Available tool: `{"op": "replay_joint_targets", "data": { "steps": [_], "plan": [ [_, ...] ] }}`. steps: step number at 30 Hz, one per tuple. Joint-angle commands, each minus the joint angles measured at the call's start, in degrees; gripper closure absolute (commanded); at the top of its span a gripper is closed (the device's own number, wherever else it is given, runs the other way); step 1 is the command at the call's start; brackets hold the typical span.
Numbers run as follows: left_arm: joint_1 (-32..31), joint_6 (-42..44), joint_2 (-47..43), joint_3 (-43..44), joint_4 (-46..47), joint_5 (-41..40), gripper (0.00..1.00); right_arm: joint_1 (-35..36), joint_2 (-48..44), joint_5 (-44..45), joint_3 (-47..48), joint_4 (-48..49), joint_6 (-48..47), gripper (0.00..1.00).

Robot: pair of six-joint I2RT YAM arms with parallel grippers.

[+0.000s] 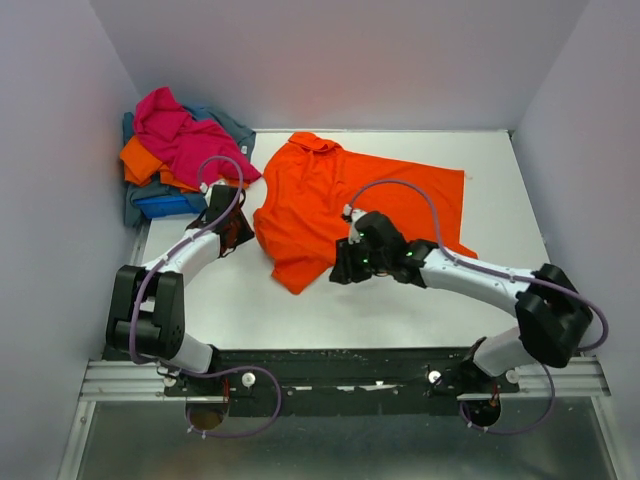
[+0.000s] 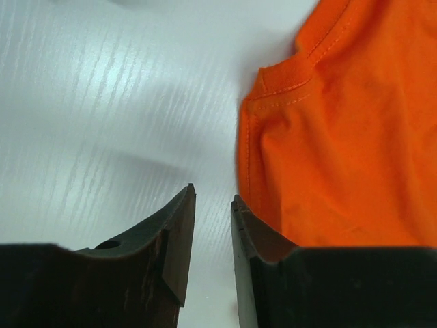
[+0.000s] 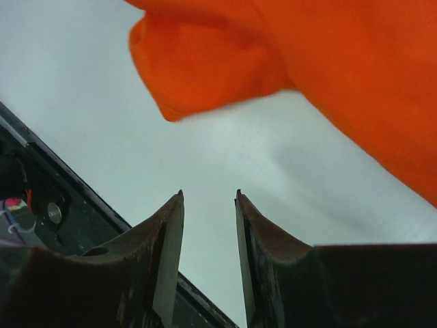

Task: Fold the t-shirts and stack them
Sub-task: Flatten out the tshirt

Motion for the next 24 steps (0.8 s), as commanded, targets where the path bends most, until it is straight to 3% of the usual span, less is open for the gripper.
{"op": "replay_joint_targets", "data": {
  "steps": [1,6,13,20,24],
  "plan": [
    [-0.2,-0.1,-1.5,1.7,-0.6,3.3,0.62,8.4,8.3,10.6,9.3,0.5,-2.7,0.57],
    [-0.2,-1.4,-8.6,-0.5,-2.3,2.1,0.60,14.1,17.5,14.9,18.0,-0.7,-7.5,0.60],
    [0.3,-4.4,-18.8,-4.0,-2.7,-4.1,0.56,16.2,28.5,16.1,27.6,-4.6,-10.8,0.60],
    [0.8,-4.4,-18.8,-4.7,-1.3,-2.0,0.56,16.3,35.7,17.9,31.9,-6.6,-10.4,0.60],
    [0.7,-4.2,-17.0,-4.0,-1.4,-0.9,0.57,16.2,35.2,17.9,30.0,-6.7,-10.3,0.57]
  ]
}}
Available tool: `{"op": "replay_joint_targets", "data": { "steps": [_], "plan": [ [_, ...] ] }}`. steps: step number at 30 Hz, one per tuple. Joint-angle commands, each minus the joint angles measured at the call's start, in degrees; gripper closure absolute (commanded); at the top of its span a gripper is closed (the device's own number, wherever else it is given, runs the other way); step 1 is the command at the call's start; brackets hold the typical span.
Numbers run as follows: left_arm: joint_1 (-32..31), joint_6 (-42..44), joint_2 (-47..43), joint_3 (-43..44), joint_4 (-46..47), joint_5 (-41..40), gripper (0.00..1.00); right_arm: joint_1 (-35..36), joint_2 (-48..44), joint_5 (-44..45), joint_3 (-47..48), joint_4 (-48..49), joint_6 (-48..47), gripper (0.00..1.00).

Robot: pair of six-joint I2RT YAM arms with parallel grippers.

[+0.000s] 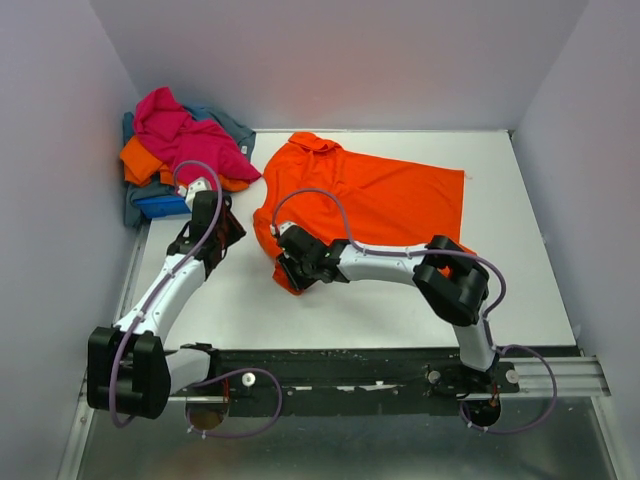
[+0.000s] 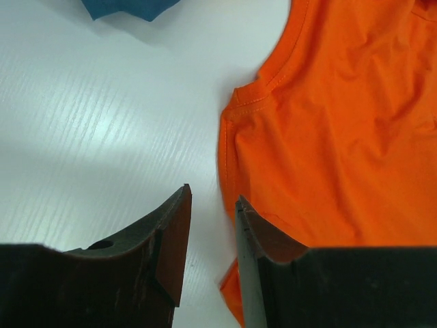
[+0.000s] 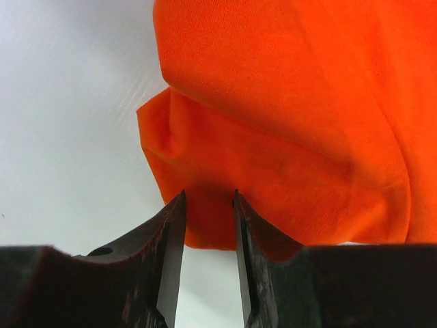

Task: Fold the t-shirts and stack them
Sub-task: Flatten out the tshirt

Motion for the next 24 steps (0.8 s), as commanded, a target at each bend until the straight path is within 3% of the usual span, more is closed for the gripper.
{"op": "replay_joint_targets", "data": {
  "steps": [1,9,11,12,15,19,24],
  "plan": [
    [0.3,0.0,1.6,0.5,0.4,1.4,0.57,0.3,-0.7,2.2,-1.5,-1.7,-0.6,0.57],
    [0.3,-0.2,3.8,-1.6,3.8,4.5,0.57,0.3,-12.6,3.9,-13.1,-0.7,-2.3,0.74],
    [0.2,-0.4,4.5,-1.9,4.4,5.2,0.57,0.3,-14.9,3.8,-13.5,-1.2,-2.7,0.86],
    [0.3,-0.3,4.8,-2.1,4.6,5.6,0.58,0.3,-15.7,3.8,-13.5,-1.7,-2.7,0.88],
    [0.2,0.0,5.2,-2.7,5.2,6.3,0.58,0.3,-17.1,1.8,-12.3,-2.8,-3.4,0.83],
    [0.1,0.0,5.1,-3.5,5.4,7.1,0.58,0.3,-16.7,-4.3,-11.1,-2.0,-5.2,0.62],
    [0.1,-0.3,3.8,-4.1,5.4,6.7,0.58,0.9,-11.1,-5.0,-7.0,-3.3,-5.7,0.58]
  ]
}}
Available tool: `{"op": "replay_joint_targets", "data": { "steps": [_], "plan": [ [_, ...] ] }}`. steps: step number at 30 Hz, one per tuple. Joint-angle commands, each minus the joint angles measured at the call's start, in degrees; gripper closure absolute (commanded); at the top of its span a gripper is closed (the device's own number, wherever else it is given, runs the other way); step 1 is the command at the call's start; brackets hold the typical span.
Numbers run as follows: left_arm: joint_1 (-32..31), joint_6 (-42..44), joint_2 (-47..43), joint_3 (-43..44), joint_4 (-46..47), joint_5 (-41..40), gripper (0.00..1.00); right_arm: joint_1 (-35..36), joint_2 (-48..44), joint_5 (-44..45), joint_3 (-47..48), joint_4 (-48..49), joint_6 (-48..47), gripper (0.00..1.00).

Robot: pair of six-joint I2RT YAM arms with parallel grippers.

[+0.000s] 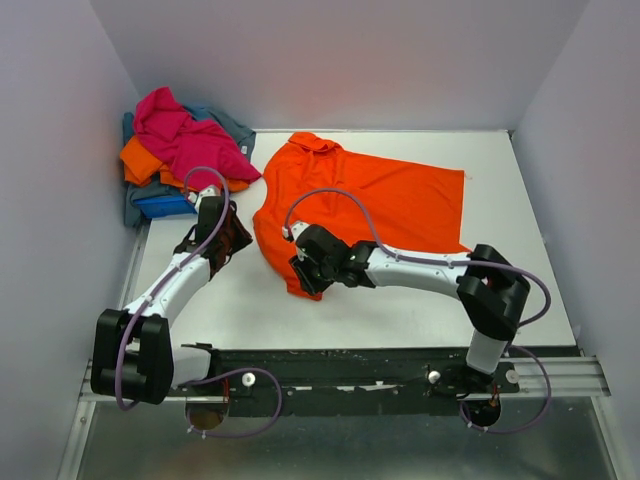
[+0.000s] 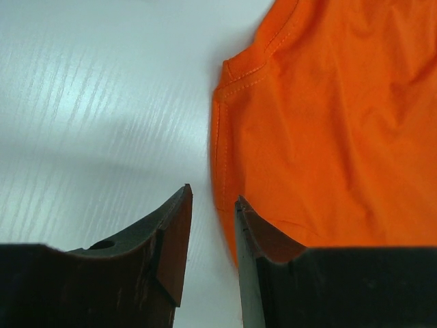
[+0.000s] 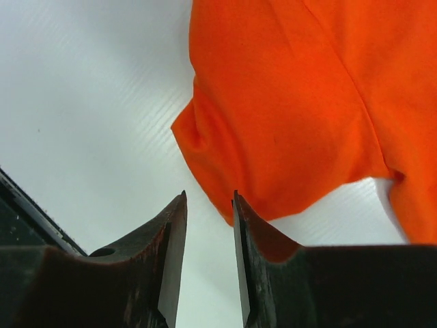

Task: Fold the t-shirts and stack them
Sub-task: Flatten out the tshirt

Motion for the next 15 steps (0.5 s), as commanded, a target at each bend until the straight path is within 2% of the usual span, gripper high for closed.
{"op": "replay_joint_targets", "data": {
  "steps": [1,3,12,13,15],
  "plan": [
    [0.2,-0.2,-1.5,-1.2,1.0,0.9,0.58,1.2,5.0,0.3,4.8,-2.7,-1.4,0.58],
    [0.2,-0.4,-1.6,-1.2,0.9,0.9,0.58,1.8,6.8,2.5,6.6,-4.2,-1.7,0.55],
    [0.2,-1.0,-0.4,-2.0,2.5,2.4,0.59,3.1,12.1,5.0,7.7,-5.0,-1.9,0.54],
    [0.2,-1.2,-0.3,-2.1,2.7,2.7,0.59,3.2,12.2,5.1,7.6,-5.0,-1.9,0.57],
    [0.1,-1.5,-0.1,-2.4,3.1,3.5,0.59,3.4,11.2,4.0,7.6,-5.2,-1.1,0.77]
  ]
}}
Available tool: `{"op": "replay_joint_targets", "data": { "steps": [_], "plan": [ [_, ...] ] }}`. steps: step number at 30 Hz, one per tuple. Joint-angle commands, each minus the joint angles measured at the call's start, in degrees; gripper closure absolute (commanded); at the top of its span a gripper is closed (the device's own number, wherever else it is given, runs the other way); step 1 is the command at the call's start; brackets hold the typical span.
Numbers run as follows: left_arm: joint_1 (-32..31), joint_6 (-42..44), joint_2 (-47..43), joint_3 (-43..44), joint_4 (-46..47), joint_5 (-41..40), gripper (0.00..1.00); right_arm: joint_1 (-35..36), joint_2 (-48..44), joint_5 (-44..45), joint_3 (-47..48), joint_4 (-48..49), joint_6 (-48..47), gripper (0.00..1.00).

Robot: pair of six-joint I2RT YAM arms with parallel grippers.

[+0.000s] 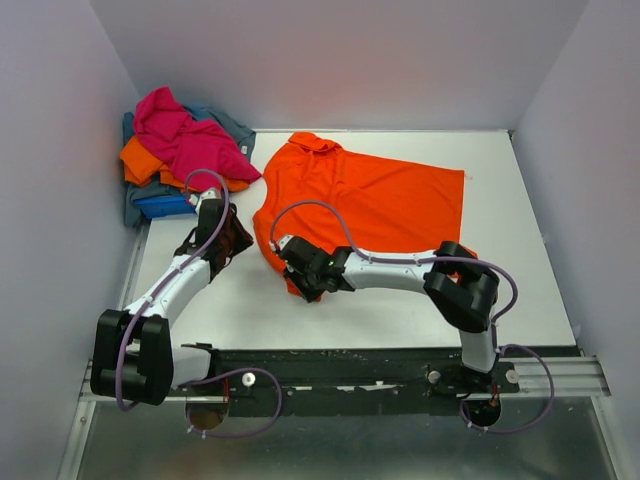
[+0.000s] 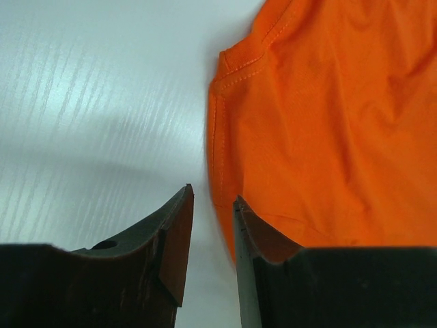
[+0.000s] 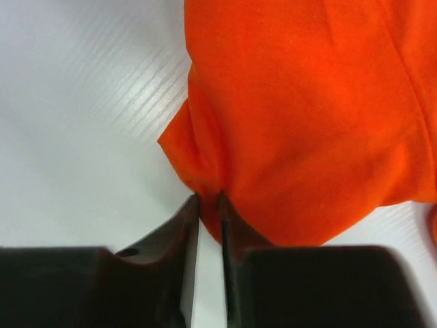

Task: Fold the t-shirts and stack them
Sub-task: Flatten out the tshirt

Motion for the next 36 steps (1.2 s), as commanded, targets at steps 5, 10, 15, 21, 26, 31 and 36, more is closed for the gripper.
{"op": "replay_joint_targets", "data": {
  "steps": [5,10,15,21,26,31,36],
  "plan": [
    [-0.1,-1.2,0.7,-0.9,2.6,2.6,0.60,0.6,-6.8,-2.6,1.0,-0.6,1.4,0.99],
    [-0.6,-1.2,1.2,-0.7,2.8,2.7,0.60,-2.8,-7.9,-11.6,3.5,-0.5,2.6,0.99],
    [-0.9,-1.0,1.3,-0.9,2.9,2.5,0.60,-10.5,-7.7,-21.1,3.6,3.0,5.0,0.99],
    [-2.4,-1.5,2.4,-1.3,4.7,2.7,0.60,-21.1,-3.3,-28.4,7.1,4.2,8.4,0.99],
    [-4.1,-1.7,2.8,-1.1,5.5,2.7,0.60,-25.4,-0.2,-28.8,11.7,3.8,8.5,0.96],
    [-5.6,-1.4,1.8,-1.7,7.3,3.6,0.60,-26.0,-0.3,-24.9,13.9,-0.3,6.9,0.37],
    [-7.4,-0.6,2.2,-1.1,7.4,6.4,0.60,-25.6,-9.0,-23.3,3.4,3.8,5.4,0.37]
  ]
}}
